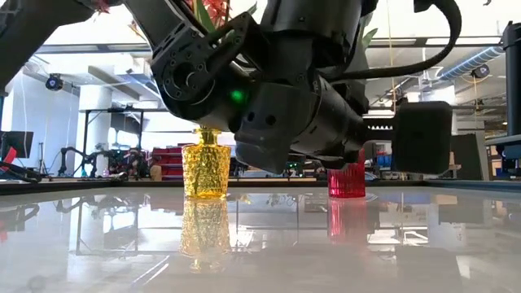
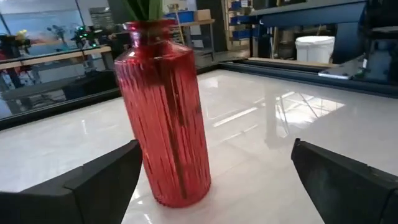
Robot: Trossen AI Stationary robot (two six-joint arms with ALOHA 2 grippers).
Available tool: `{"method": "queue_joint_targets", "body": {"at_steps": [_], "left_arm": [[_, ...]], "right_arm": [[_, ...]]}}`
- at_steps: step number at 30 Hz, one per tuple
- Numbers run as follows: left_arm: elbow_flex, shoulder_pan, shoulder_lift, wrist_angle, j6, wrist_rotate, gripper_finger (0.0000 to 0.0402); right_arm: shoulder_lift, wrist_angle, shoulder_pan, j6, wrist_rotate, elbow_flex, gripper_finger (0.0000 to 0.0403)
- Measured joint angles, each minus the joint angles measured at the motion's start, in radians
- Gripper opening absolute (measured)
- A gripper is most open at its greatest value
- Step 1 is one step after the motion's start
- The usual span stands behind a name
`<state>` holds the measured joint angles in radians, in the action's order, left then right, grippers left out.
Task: Sort flowers into vase by color
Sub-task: Put the white tulip into the red flower vase
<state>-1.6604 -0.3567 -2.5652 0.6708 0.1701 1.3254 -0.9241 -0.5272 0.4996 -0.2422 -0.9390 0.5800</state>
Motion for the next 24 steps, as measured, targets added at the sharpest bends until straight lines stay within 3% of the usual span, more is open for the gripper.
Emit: {"method": "queue_joint_targets", "body": {"at_steps": [5, 24], "left_arm": [[-0.001, 0.022, 0.0, 0.0, 0.014, 0.1, 0.0395], [-0.002, 0.115, 0.0, 0.001, 0.084, 0.072, 0.0377]], "right_arm": [[0.0, -0.001, 0.0, -0.001, 0.0, 0.0, 0.0018], [0.0, -0.001, 0.0, -0.01, -0.003, 0.0, 0.0018]]}}
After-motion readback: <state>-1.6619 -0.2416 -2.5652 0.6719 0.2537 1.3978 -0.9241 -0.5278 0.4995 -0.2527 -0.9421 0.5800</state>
